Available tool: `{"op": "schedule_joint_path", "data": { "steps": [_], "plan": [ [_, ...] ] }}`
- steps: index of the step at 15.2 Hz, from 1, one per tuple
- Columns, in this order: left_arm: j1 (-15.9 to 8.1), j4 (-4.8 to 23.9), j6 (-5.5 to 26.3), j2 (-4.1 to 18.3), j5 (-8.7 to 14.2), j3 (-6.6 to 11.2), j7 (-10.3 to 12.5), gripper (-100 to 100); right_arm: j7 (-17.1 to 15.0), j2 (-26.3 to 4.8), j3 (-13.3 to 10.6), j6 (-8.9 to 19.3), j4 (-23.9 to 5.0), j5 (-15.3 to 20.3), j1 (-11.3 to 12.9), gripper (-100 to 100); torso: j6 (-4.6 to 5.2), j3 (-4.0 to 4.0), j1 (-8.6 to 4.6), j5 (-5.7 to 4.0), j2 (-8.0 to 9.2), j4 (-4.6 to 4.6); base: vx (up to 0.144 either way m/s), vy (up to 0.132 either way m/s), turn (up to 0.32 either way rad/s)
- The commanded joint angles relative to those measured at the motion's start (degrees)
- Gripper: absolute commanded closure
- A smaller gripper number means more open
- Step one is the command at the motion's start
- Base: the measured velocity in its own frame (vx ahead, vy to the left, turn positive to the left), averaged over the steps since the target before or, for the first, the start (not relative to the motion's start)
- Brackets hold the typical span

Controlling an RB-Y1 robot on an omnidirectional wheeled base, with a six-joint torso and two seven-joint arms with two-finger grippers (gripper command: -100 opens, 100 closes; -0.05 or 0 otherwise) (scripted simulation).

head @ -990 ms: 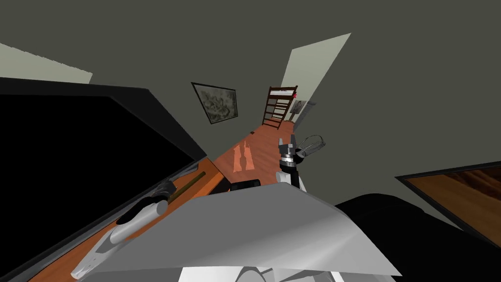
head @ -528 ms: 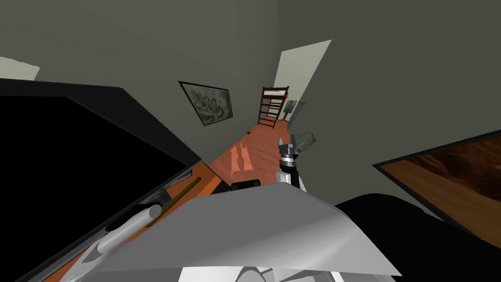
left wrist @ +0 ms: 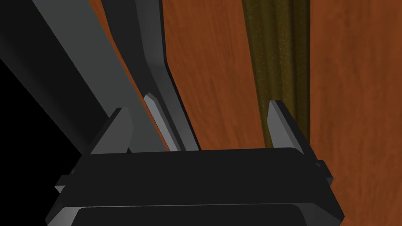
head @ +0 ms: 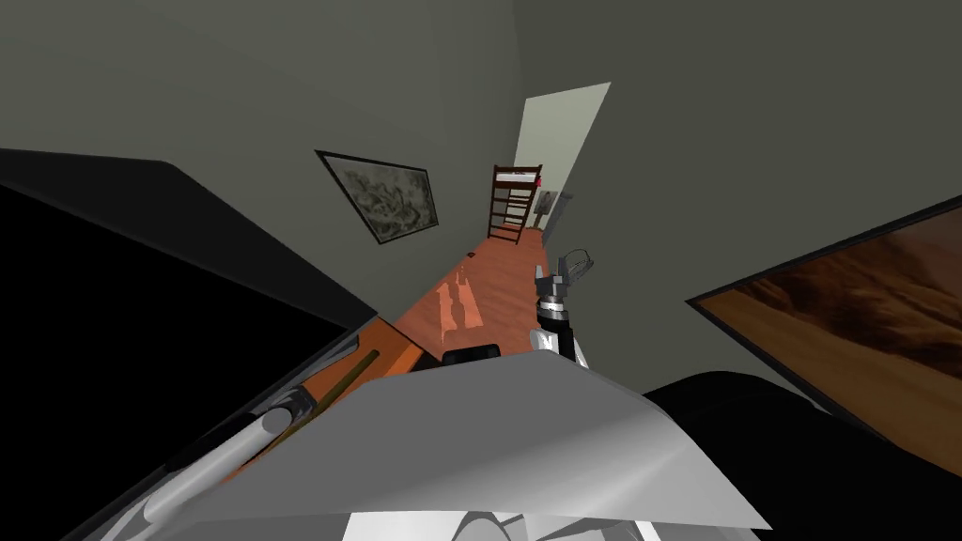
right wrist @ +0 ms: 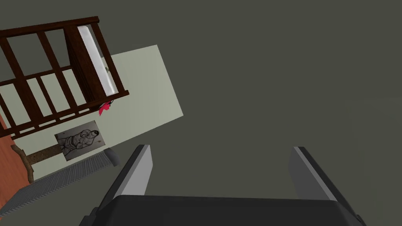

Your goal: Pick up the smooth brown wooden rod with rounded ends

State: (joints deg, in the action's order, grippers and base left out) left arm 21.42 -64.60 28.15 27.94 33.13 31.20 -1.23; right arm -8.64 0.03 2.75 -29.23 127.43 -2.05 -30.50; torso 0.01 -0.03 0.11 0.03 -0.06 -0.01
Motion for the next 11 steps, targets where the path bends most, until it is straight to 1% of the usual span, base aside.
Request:
{"op": "schedule_joint_path", "data": {
  "steps": [1, 2, 3, 4, 5, 6, 7, 8, 9, 10, 11],
  "plan": [
    [-0.03, 0.88, 2.64, -0.04, 0.21, 1.19, 0.23, -100, 0.0, 0.0, 0.0, 0.0, 0.0, 0.0, 0.0, 0, 0.0, 0.0, 0.0, 0.0, 0.0, 0.0, 0.003, 0.024, -0.163],
    [-0.03, 0.88, 2.64, -0.04, 0.21, 1.19, 0.23, -100, 0.0, 0.0, 0.0, 0.0, 0.0, 0.0, 0.0, 0, 0.0, 0.0, 0.01, 0.0, -0.01, 0.0, 0.003, 0.02, -0.072],
    [-0.31, 3.15, 4.56, 0.18, 1.15, 2.4, 0.08, -100, 0.0, 0.0, 0.0, 0.0, 0.0, 0.0, -0.01, 0, -0.02, 0.0, 0.0, 0.0, 0.0, 0.0, 0.005, 0.016, -0.162],
    [-0.31, 3.15, 4.89, 0.18, 1.15, 2.4, 0.08, -100, 0.0, 0.0, 0.0, 0.0, 0.0, 0.0, 0.0, 0, 0.0, 0.0, -0.01, -0.01, 0.0, 0.0, 0.004, 0.024, -0.156],
    [-0.59, 4.48, 6.9, 0.37, 2.04, 3.56, -0.06, -100, 0.0, 0.0, 0.0, 0.0, 0.0, 0.0, 0.0, 0, -0.01, 0.0, 0.0, -0.01, 0.0, 0.0, 0.006, 0.035, -0.17],
    [-0.59, 5.3, 7.04, 0.37, 2.04, 3.56, -0.06, -100, 0.0, 0.0, 0.0, 0.0, 0.0, 0.0, 0.0, 0, 0.0, -0.01, 0.04, 0.0, -0.01, 0.0, 0.007, 0.04, -0.154],
    [-0.84, 6.9, 8.95, 0.53, 2.88, 4.64, -0.19, -100, 0.0, 0.0, 0.0, 0.0, 0.0, 0.0, 0.0, 0, 0.0, -0.01, 0.07, 0.01, -0.02, 0.0, 0.005, 0.046, -0.161],
    [-0.84, 7.33, 9.06, 0.53, 2.88, 4.64, -0.19, -100, 0.0, 0.0, 0.0, 0.0, 0.0, 0.0, 0.0, 0, -0.01, -0.01, 0.09, 0.01, -0.01, 0.0, 0.003, 0.046, -0.157],
    [-1.08, 9.1, 10.95, 0.67, 3.67, 5.66, -0.32, -100, 0.0, 0.0, 0.0, 0.0, 0.0, 0.0, 0.0, 0, 0.0, -0.01, 0.11, 0.02, -0.01, 0.0, 0.007, 0.048, -0.204],
    [-1.08, 9.23, 10.95, 0.67, 3.67, 5.66, -0.32, -100, 0.0, 0.0, 0.0, 0.0, 0.0, 0.0, 0.0, 0, 0.01, -0.01, 0.12, 0.02, -0.02, 0.0, 0.009, 0.046, -0.137],
    [-1.3, 10.99, 12.7, 0.78, 4.4, 6.6, -0.43, -100, 0.0, 0.0, 0.01, 0.0, 0.0, 0.0, 0.0, 0, -0.01, -0.02, 0.11, 0.02, -0.03, 0.0, 0.01, 0.041, -0.142]
  ]
}}
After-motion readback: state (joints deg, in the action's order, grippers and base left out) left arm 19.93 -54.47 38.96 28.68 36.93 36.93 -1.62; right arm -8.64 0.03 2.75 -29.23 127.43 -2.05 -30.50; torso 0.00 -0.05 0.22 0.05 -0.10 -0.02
